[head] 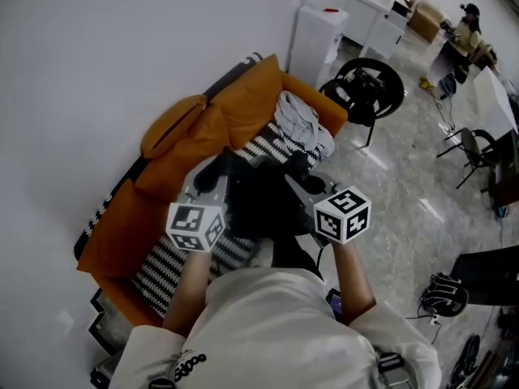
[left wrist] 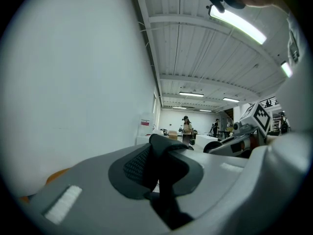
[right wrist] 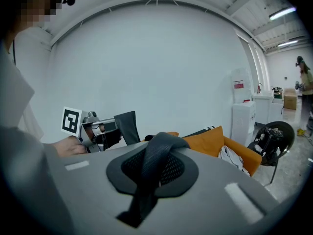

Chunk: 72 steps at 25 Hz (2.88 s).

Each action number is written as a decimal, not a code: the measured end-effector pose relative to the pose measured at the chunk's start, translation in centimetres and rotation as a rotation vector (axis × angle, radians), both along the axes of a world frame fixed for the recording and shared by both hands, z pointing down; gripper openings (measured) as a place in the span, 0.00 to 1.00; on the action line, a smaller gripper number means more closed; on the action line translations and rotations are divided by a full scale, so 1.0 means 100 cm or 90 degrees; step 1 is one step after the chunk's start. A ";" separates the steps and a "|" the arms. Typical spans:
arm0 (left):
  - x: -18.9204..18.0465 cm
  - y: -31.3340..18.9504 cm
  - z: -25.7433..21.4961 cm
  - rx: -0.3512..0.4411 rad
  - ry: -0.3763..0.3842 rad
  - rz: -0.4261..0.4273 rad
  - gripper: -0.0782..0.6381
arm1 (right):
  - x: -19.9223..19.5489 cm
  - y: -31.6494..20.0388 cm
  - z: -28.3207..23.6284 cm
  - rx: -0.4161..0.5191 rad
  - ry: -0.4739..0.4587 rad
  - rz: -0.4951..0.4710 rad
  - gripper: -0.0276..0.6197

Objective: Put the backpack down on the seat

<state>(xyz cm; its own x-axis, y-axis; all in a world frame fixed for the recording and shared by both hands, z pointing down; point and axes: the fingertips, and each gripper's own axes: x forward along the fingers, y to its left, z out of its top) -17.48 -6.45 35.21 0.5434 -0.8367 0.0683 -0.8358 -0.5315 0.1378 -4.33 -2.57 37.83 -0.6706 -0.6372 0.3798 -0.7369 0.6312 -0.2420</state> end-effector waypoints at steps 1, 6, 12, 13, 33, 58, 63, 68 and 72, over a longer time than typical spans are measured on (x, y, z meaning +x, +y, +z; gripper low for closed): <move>0.000 -0.005 0.000 -0.001 -0.002 0.000 0.17 | 0.000 -0.006 0.000 0.000 -0.002 0.000 0.07; 0.001 -0.034 0.005 -0.012 -0.008 -0.002 0.17 | 0.000 -0.039 0.003 -0.006 -0.004 -0.008 0.07; 0.012 -0.075 0.017 -0.028 -0.011 -0.006 0.17 | 0.006 -0.084 0.017 -0.024 0.000 -0.021 0.07; 0.014 -0.083 0.020 -0.031 -0.012 -0.007 0.17 | 0.008 -0.092 0.019 -0.027 0.001 -0.025 0.07; 0.054 -0.245 0.076 -0.137 -0.026 -0.056 0.17 | 0.044 -0.270 0.072 -0.119 0.011 -0.090 0.08; 0.094 -0.431 0.174 -0.270 -0.064 -0.070 0.17 | 0.087 -0.432 0.161 -0.253 0.002 -0.090 0.08; 0.101 -0.458 0.194 -0.290 -0.078 -0.061 0.17 | 0.097 -0.459 0.179 -0.261 0.003 -0.081 0.08; 0.108 -0.473 0.214 -0.311 -0.078 -0.052 0.17 | 0.106 -0.475 0.197 -0.280 0.004 -0.069 0.08; 0.109 -0.490 0.219 -0.302 -0.078 -0.059 0.17 | 0.116 -0.490 0.205 -0.280 -0.009 -0.055 0.08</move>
